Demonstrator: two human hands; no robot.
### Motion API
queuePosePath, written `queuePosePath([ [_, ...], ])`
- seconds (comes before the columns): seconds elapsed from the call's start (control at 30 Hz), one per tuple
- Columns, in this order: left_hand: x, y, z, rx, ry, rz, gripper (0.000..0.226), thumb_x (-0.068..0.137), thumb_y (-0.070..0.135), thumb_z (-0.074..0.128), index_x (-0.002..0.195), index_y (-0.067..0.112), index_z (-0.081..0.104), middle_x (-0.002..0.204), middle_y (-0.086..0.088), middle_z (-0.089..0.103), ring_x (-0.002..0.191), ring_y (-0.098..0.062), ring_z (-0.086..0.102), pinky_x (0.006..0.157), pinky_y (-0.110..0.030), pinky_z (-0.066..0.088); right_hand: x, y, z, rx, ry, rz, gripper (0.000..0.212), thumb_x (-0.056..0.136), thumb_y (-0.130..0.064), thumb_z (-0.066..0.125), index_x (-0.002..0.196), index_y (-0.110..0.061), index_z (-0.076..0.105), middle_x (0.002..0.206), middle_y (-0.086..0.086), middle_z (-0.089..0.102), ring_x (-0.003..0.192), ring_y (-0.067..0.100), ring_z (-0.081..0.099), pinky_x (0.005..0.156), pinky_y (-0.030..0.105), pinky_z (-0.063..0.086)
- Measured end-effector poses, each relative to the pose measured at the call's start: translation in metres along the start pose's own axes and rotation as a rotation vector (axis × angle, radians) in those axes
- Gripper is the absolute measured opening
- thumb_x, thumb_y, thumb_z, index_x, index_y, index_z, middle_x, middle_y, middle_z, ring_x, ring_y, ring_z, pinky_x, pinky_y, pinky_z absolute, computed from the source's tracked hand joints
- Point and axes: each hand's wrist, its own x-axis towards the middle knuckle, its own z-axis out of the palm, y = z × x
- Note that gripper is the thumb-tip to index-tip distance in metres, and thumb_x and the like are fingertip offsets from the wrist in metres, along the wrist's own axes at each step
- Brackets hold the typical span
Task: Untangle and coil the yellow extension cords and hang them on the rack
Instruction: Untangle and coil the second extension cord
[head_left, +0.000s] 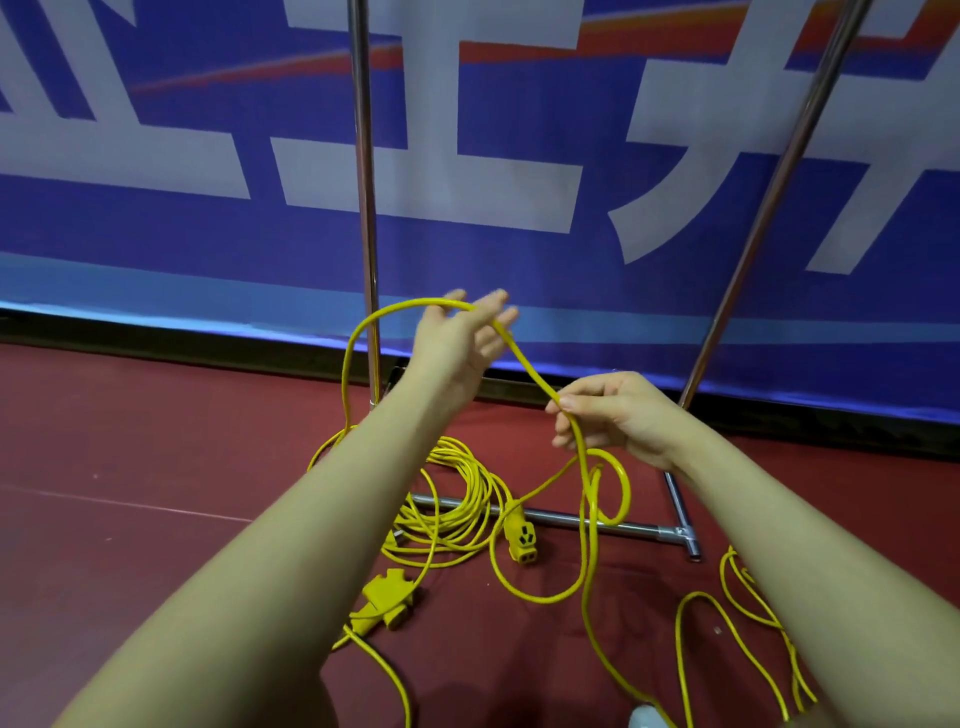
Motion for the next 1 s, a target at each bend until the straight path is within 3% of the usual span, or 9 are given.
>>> queuePosePath([
  [0.17,-0.012,-0.018,0.000,0.217,-0.126,-0.065,0.035,0.093,-0.001,0.052,0.122,0.012,0.036,0.104,-0.010,0.066,0.085,-0.028,0.068,0.081,-0.042,0.054,-0.001,-0.006,0.003,0.019,-0.030,-0.037,0.012,0.091,-0.012,0.056,0.086,-0.009,0.067,0.068,0.002,0.069,0.067,0.018,0.070,0.069,0.028,0.048],
  [0.27,-0.011,-0.016,0.000,0.149,-0.119,-0.013,0.027,0.094,-0.002,0.050,0.116,0.011,0.039,0.104,-0.013,0.066,0.078,-0.026,0.070,0.070,-0.033,0.059,0.000,-0.005,0.002,0.075,-0.014,-0.080,0.011,0.090,-0.008,0.056,0.089,-0.006,0.067,0.069,0.003,0.068,0.067,0.018,0.069,0.071,0.026,0.053],
  [0.43,-0.012,-0.012,0.003,0.051,-0.114,0.057,0.019,0.095,0.001,0.051,0.110,0.009,0.043,0.107,-0.013,0.065,0.082,-0.027,0.070,0.073,-0.033,0.059,-0.001,-0.006,0.003,0.203,0.016,-0.135,0.017,0.086,0.001,0.057,0.100,-0.003,0.065,0.086,0.009,0.071,0.079,0.012,0.070,0.074,0.017,0.052],
  [0.6,-0.008,-0.004,0.001,-0.046,-0.037,0.077,0.011,0.096,0.001,0.049,0.103,0.008,0.045,0.102,-0.010,0.065,0.082,-0.025,0.070,0.076,-0.033,0.058,0.000,0.000,-0.001,0.086,0.169,-0.122,0.018,0.079,-0.011,0.068,0.097,-0.012,0.067,0.091,0.005,0.067,0.085,0.020,0.061,0.081,0.032,0.044],
  [0.7,-0.006,0.001,-0.002,-0.096,0.008,0.072,0.008,0.096,0.000,0.048,0.099,0.007,0.045,0.099,-0.012,0.065,0.080,-0.025,0.069,0.075,-0.034,0.058,-0.003,0.001,-0.001,0.033,0.119,0.040,0.015,0.083,-0.004,0.066,0.098,-0.008,0.063,0.077,0.003,0.066,0.066,0.017,0.061,0.069,0.028,0.051],
  [0.8,-0.004,0.005,-0.004,-0.095,0.021,0.066,0.006,0.097,0.002,0.046,0.102,0.005,0.044,0.099,-0.017,0.064,0.075,-0.023,0.071,0.071,-0.032,0.059,-0.006,-0.001,0.002,0.031,0.072,0.058,0.006,0.087,-0.002,0.061,0.091,-0.003,0.065,0.063,0.002,0.061,0.049,0.012,0.059,0.061,0.029,0.056],
  [1.0,-0.005,0.004,-0.014,0.214,0.005,-0.010,0.016,0.104,0.022,0.035,0.116,0.012,0.037,0.090,-0.013,0.065,0.065,-0.021,0.071,0.051,-0.033,0.057,-0.003,0.000,-0.004,0.216,0.273,-0.050,0.016,0.096,-0.009,0.050,0.098,0.001,0.062,0.052,0.000,0.051,0.038,0.012,0.052,0.052,0.031,0.056],
])
